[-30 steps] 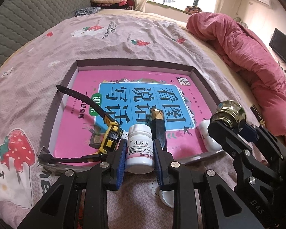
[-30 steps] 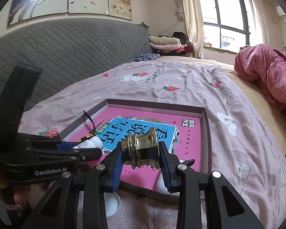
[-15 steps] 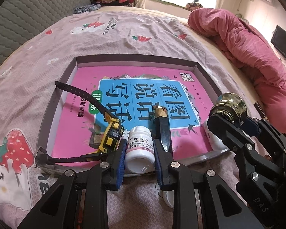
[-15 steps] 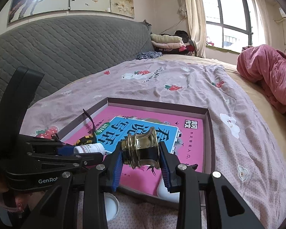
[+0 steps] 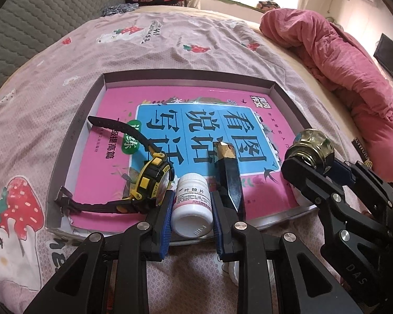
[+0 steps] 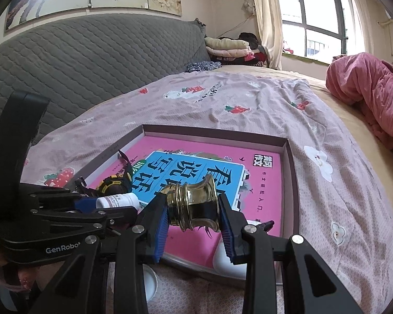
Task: Organize rigid objects
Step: 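Lower the pill bottle beside the black case with left tool while right tool lowers the brass knob beside it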
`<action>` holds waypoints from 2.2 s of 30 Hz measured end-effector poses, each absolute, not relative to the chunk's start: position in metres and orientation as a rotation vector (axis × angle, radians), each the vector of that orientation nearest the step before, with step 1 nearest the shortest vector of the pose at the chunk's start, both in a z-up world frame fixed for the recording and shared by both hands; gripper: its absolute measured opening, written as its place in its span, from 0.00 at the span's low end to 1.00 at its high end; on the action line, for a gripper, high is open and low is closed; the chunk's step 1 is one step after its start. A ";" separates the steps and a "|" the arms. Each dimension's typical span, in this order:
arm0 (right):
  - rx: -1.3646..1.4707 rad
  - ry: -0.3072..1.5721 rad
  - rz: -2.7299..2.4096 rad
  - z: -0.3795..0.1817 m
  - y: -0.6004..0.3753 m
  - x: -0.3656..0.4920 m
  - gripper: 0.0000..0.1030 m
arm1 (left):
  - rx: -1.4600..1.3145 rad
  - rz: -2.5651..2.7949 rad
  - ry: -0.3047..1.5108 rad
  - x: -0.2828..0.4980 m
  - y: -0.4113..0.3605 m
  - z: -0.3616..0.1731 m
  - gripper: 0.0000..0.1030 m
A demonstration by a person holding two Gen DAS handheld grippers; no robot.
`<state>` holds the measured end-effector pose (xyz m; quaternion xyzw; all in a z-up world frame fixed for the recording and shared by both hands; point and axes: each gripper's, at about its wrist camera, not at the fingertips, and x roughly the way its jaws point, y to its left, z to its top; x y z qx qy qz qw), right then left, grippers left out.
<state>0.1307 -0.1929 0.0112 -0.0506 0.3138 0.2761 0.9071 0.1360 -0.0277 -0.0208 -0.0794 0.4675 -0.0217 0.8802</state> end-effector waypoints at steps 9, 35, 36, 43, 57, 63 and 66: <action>-0.160 0.691 0.608 0.003 -0.180 0.130 0.34 | -0.173 -0.039 0.978 0.139 -0.024 -0.023 0.26; -0.172 0.793 0.595 -0.009 -0.178 0.141 0.34 | -0.174 -0.039 0.972 0.138 -0.024 -0.022 0.26; -0.168 0.792 0.602 -0.007 -0.178 0.141 0.35 | -0.189 -0.048 0.967 0.137 -0.023 -0.021 0.26; -0.160 0.830 0.623 -0.010 -0.176 0.144 0.35 | -0.161 -0.052 0.985 0.140 -0.028 -0.023 0.26; -0.134 0.855 0.630 -0.011 -0.178 0.147 0.35 | -0.150 -0.054 0.977 0.138 -0.031 -0.023 0.26; -0.128 0.857 0.631 -0.011 -0.179 0.147 0.35 | -0.148 -0.052 0.976 0.138 -0.031 -0.023 0.26; -0.131 0.855 0.631 -0.011 -0.179 0.147 0.35 | -0.149 -0.052 0.976 0.138 -0.031 -0.023 0.26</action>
